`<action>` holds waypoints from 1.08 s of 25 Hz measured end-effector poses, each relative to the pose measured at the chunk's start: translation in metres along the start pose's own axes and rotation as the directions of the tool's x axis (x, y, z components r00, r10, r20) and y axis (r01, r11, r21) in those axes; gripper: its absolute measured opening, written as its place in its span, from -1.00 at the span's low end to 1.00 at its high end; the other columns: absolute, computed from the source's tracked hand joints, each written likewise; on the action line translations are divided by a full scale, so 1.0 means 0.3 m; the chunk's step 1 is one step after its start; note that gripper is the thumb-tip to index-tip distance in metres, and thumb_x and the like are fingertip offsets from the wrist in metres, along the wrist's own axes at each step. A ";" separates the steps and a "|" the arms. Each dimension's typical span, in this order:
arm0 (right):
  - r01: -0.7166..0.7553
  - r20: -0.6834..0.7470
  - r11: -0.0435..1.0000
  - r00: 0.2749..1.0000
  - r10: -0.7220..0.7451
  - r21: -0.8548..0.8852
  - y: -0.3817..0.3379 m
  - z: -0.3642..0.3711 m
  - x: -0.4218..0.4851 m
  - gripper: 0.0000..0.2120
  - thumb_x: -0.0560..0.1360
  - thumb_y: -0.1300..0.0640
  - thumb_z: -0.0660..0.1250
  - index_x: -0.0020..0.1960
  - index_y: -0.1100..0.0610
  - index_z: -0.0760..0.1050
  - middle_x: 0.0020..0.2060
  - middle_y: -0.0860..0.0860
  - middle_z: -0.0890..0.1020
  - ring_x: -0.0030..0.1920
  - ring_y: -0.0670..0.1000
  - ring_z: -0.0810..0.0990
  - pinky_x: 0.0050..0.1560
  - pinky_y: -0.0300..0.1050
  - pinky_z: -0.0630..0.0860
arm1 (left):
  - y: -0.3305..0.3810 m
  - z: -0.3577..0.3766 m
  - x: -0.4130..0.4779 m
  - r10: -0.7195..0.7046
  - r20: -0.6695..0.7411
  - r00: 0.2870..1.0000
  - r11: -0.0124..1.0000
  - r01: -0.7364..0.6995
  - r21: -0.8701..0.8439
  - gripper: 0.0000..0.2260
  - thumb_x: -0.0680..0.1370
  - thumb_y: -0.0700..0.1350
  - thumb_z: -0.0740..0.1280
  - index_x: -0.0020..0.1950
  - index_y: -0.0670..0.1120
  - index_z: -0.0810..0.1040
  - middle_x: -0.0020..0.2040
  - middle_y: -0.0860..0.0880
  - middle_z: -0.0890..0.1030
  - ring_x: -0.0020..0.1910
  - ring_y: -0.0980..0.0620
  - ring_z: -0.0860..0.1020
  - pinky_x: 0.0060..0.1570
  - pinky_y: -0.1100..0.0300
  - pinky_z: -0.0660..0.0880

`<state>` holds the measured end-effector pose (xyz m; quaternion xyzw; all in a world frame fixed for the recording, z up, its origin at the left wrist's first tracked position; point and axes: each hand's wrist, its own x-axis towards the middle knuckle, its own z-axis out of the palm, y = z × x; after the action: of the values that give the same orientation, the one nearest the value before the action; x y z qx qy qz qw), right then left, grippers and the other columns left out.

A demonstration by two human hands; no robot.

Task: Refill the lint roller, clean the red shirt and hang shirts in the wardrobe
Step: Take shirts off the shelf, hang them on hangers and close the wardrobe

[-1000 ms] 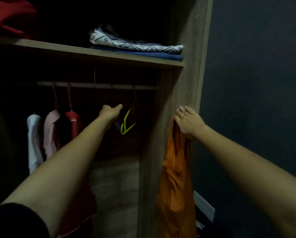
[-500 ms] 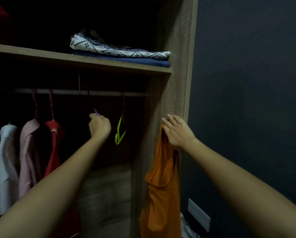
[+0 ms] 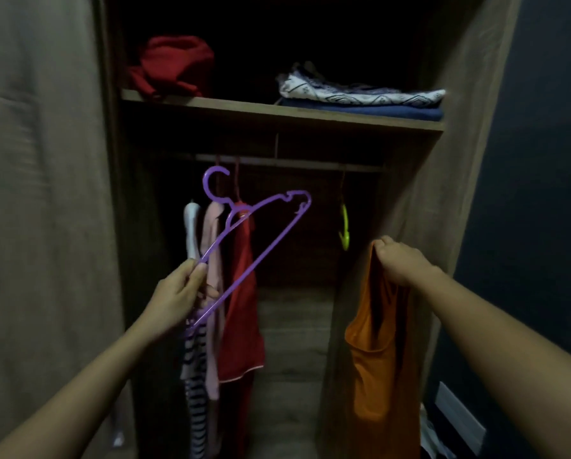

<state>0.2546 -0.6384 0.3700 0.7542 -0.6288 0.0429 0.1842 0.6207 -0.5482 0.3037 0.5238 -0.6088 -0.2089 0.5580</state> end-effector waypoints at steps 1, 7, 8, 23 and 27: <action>-0.005 0.001 0.998 1.000 0.005 0.065 -0.029 -0.007 -0.001 -0.59 0.48 0.30 0.18 0.32 0.23 0.28 0.27 0.16 0.38 0.24 0.23 0.46 0.19 0.10 0.43 | -0.026 -0.047 -0.022 -0.029 0.025 0.999 0.997 0.030 -0.070 -0.76 0.62 -0.07 0.12 -0.23 -0.08 0.36 -0.33 -0.13 0.65 -0.43 -0.02 0.57 -0.38 0.16 0.52; -0.033 0.000 0.920 0.999 0.035 0.389 -0.132 -0.109 -0.043 -0.57 0.34 0.30 0.32 0.20 0.25 0.40 0.22 0.24 0.45 0.24 0.23 0.45 0.22 0.00 0.44 | -0.099 -0.208 -0.198 -0.037 0.369 0.929 0.966 0.127 -0.223 -0.58 0.39 0.30 0.30 -0.16 -0.07 0.41 -0.31 -0.23 0.63 -0.49 0.05 0.54 -0.54 0.31 0.46; -0.026 0.002 0.903 1.000 0.028 0.428 -0.151 -0.132 -0.065 -0.57 0.34 0.31 0.33 0.20 0.25 0.41 0.22 0.24 0.46 0.23 0.22 0.45 0.20 -0.03 0.44 | -0.098 -0.220 -0.216 -0.012 0.418 0.908 0.977 0.100 -0.191 -0.50 0.30 0.38 0.33 -0.17 -0.06 0.43 -0.31 -0.20 0.65 -0.47 0.04 0.55 -0.51 0.31 0.47; 0.560 -0.462 0.809 0.678 -0.571 -0.178 -0.468 -0.281 -0.342 -0.64 0.51 -0.11 0.07 -0.08 0.12 0.50 -0.24 0.05 0.64 -0.33 0.12 0.63 -0.48 -0.22 0.34 | -0.035 -0.230 -0.279 0.345 0.261 0.902 0.927 -0.372 0.059 -0.42 0.48 0.37 0.09 -0.08 -0.14 0.55 -0.29 -0.07 0.66 -0.32 0.08 0.63 -0.27 0.18 0.56; 0.523 -0.626 0.842 0.613 -0.482 -0.135 -0.540 -0.308 -0.343 -0.57 0.58 -0.13 -0.02 -0.21 0.11 0.46 -0.42 0.06 0.59 -0.46 0.16 0.58 -0.56 -0.21 0.26 | -0.058 -0.131 -0.380 0.744 -0.127 0.656 0.559 -0.508 0.655 -0.71 0.59 0.03 0.18 0.19 -0.12 0.48 0.15 -0.19 0.47 0.08 -0.12 0.47 0.02 0.02 0.44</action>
<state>0.4052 -0.4889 0.3891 0.8441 -0.2895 0.2621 0.3674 0.6436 -0.4423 0.2479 0.4362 -0.6651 0.3083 0.5219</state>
